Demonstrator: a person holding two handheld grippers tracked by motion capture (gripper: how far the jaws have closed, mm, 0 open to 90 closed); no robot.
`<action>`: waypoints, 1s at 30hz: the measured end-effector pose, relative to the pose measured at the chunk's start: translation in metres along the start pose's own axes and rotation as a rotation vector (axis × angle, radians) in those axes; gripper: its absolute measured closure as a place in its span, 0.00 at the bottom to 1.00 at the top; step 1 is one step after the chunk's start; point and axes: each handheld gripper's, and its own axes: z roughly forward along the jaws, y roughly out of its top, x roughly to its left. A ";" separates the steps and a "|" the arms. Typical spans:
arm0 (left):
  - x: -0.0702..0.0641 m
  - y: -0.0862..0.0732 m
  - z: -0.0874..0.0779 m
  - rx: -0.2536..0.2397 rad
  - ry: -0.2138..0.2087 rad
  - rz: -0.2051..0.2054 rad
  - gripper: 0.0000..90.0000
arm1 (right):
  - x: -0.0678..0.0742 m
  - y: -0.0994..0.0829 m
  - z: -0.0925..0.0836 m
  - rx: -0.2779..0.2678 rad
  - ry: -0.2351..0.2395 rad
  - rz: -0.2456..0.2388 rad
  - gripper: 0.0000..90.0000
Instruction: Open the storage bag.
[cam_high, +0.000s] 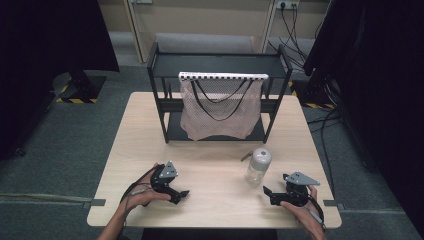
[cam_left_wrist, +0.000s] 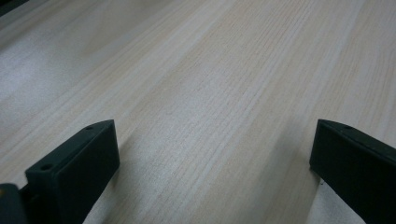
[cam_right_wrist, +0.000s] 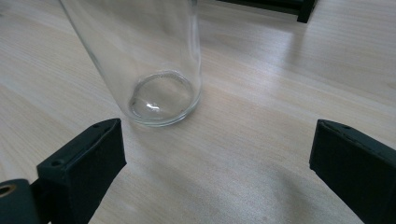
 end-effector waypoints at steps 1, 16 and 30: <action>0.000 0.000 0.000 0.000 0.000 0.000 0.01 | 0.000 0.000 0.000 0.000 0.000 0.000 0.04; 0.001 0.000 -0.001 -0.008 -0.001 0.000 0.02 | 0.000 0.000 0.000 0.001 -0.001 0.006 0.04; -0.001 0.016 -0.013 -0.090 0.021 0.029 0.05 | -0.001 0.000 0.000 0.001 0.002 0.007 0.04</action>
